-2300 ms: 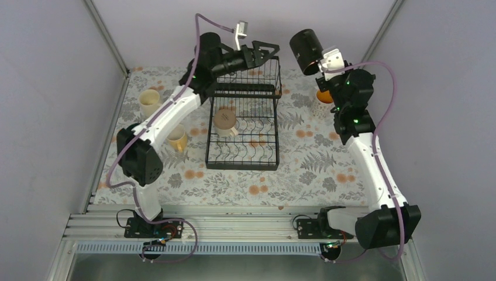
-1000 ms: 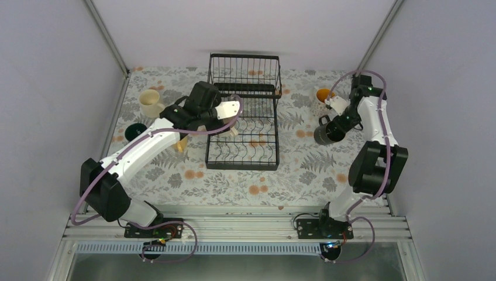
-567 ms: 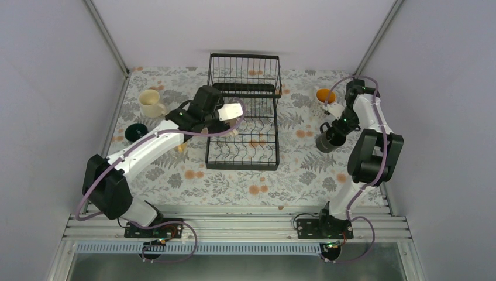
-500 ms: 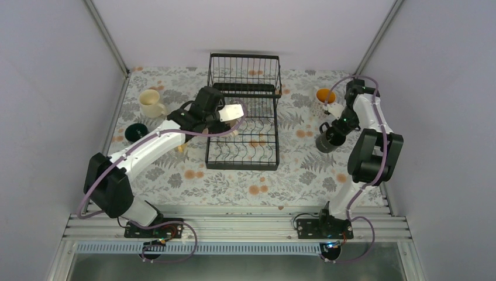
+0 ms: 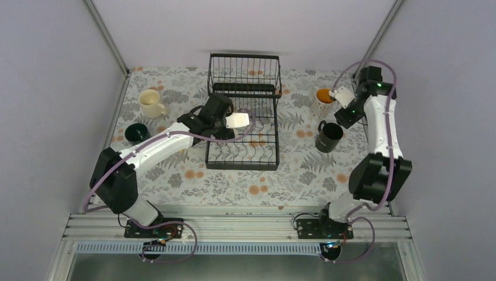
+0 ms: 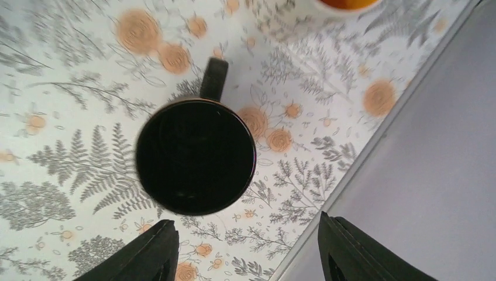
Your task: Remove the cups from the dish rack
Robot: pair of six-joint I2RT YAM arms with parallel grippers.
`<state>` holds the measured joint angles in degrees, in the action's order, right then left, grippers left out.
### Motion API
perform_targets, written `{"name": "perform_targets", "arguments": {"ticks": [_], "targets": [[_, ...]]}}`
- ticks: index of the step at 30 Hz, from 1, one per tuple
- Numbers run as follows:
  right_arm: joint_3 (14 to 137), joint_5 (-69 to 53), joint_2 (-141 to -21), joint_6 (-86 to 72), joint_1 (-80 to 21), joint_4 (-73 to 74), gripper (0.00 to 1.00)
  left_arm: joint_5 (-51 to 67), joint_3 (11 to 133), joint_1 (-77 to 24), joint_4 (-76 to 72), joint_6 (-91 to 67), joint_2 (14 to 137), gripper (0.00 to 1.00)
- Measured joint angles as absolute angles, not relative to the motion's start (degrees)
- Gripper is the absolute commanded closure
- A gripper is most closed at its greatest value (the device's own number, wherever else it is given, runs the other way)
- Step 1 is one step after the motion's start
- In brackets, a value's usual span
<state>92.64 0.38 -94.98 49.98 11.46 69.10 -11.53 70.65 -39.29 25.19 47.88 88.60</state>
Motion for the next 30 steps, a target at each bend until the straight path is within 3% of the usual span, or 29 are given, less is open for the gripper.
{"name": "perform_targets", "arguments": {"ticks": [10,19,22,25,30], "targets": [[89.27,-11.94,-78.78,53.47,11.29,72.07,0.4,-9.1,58.43,-40.47,18.94,68.03,86.06,0.0],[83.99,-21.04,-75.55,57.89,11.29,73.3,0.47,-0.75,64.49,-39.18,21.41,87.02,89.41,0.01],[83.83,-22.9,-74.46,58.96,11.27,73.34,0.5,2.07,66.46,-38.28,24.71,92.55,92.2,0.07],[83.57,-23.97,-73.78,59.66,11.27,73.32,0.51,3.38,69.89,-37.63,29.04,95.59,96.95,0.22],[82.56,-24.97,-73.73,60.18,11.27,73.36,0.52,4.05,72.88,-36.95,32.32,99.63,102.02,0.25]]}}
